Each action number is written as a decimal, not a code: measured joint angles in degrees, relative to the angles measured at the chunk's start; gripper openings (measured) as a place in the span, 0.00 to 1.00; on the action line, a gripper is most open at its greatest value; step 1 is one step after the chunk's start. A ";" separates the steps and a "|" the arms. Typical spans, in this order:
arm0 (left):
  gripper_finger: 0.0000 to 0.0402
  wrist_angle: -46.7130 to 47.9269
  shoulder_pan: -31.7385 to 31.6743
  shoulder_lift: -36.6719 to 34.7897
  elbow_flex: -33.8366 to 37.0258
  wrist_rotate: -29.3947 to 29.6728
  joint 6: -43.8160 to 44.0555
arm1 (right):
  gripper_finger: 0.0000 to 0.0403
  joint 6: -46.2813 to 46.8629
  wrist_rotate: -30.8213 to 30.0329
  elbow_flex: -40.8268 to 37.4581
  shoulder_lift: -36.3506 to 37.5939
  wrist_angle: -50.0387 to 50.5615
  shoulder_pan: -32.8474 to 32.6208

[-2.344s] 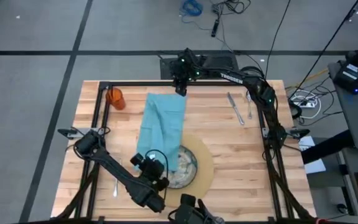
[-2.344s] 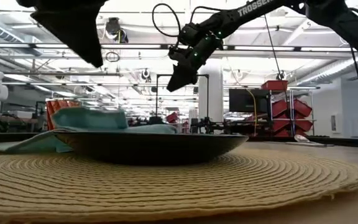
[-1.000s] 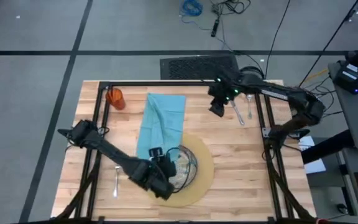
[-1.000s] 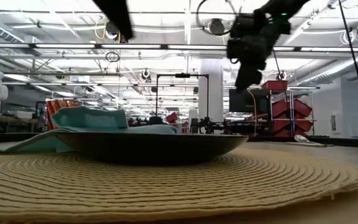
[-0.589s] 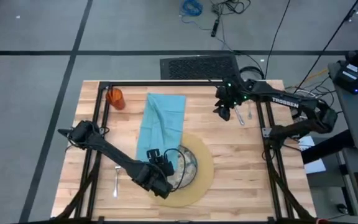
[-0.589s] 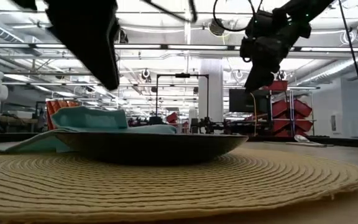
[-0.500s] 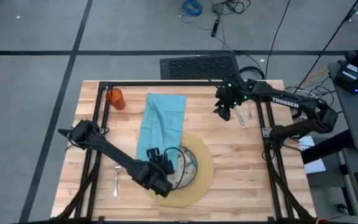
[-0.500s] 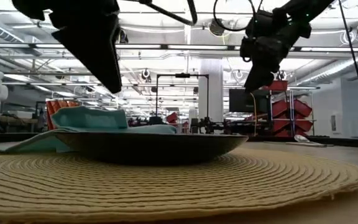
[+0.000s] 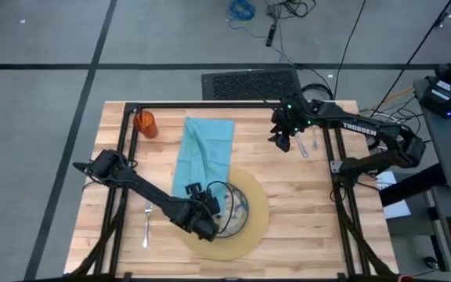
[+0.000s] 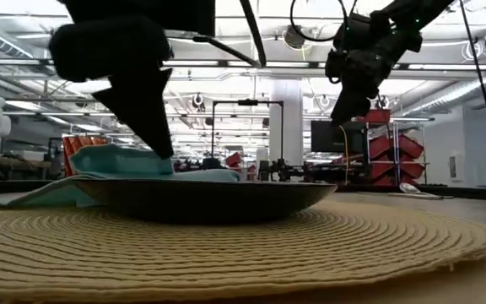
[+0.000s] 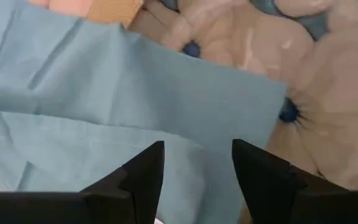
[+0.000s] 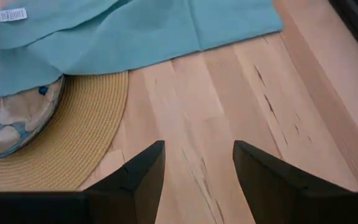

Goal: Set table place
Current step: Fold the blue napkin

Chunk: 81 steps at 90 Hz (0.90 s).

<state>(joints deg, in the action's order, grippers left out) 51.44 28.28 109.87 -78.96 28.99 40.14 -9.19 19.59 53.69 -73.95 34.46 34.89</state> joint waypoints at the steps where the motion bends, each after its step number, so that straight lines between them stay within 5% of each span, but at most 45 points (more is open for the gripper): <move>1: 0.44 0.03 -0.04 -0.01 0.00 -0.01 0.00 | 0.45 0.00 0.00 0.00 0.00 0.00 0.00; 81: 0.29 0.10 -2.06 3.20 -0.07 -4.16 0.07 | 0.45 -0.12 0.02 0.00 -0.04 0.07 0.00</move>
<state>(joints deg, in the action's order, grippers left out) 51.54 26.22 113.07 -79.02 24.83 40.21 -9.31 19.62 53.69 -74.00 34.52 34.89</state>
